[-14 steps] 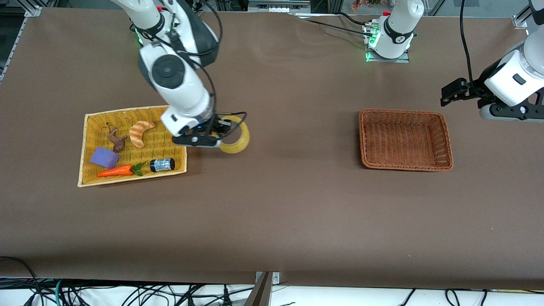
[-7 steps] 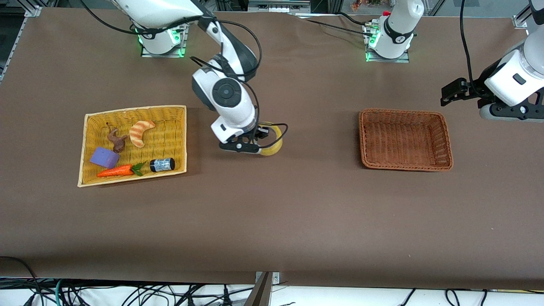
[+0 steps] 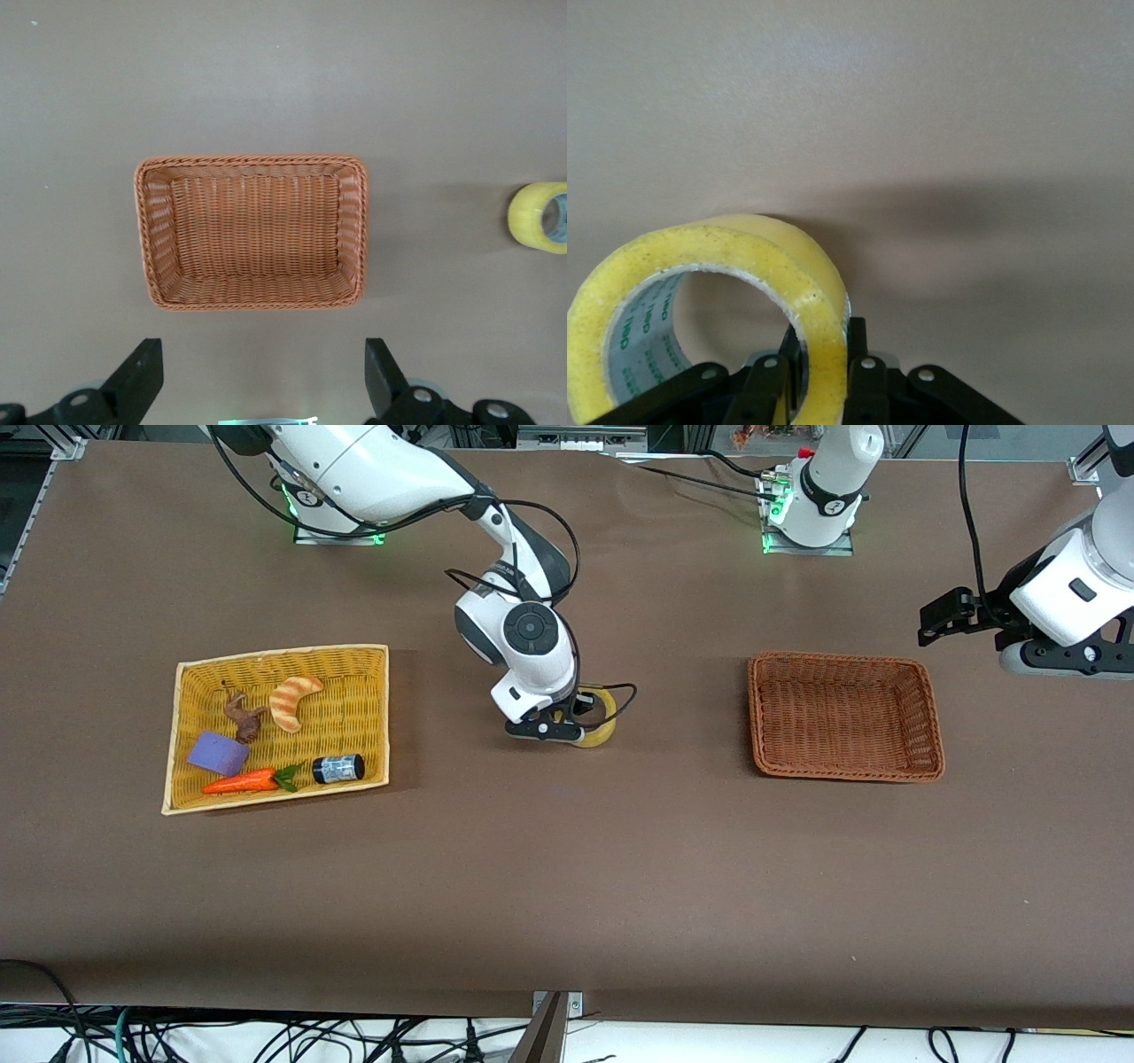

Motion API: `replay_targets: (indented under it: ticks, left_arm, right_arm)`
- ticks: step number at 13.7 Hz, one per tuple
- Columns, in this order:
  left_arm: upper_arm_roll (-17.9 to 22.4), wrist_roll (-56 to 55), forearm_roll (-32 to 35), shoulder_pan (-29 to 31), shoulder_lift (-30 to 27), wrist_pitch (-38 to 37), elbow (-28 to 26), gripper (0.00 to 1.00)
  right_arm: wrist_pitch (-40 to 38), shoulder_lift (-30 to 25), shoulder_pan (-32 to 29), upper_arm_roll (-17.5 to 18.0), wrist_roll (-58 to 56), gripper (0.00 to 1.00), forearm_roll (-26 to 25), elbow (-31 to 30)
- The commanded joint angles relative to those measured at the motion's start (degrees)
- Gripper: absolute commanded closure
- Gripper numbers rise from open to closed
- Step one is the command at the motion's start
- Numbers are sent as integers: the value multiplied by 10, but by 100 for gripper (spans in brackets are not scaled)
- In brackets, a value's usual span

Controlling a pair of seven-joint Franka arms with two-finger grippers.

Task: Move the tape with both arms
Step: 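Lift the tape with the right gripper and carry it to mid-table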

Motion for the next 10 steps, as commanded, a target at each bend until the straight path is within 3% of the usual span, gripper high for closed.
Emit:
replay_targets:
  ticks: [1, 3, 7, 10]
  left_arm:
    - [-1, 3, -23, 4, -4, -8, 6, 0]
    - [-3, -1, -24, 4, -5, -8, 7, 0]
    - [3, 0, -44, 16, 9, -6, 4, 0]
    - [1, -1, -48, 17, 16, -7, -2, 0]
  right_arm:
    - [-2, 17, 10, -4, 11, 96, -13, 23]
    - [1, 22, 10, -4, 11, 85, -13, 23]
    - [-13, -1, 9, -7, 3, 2, -26, 23]
    - [-122, -36, -8, -7, -17, 0, -42, 77]
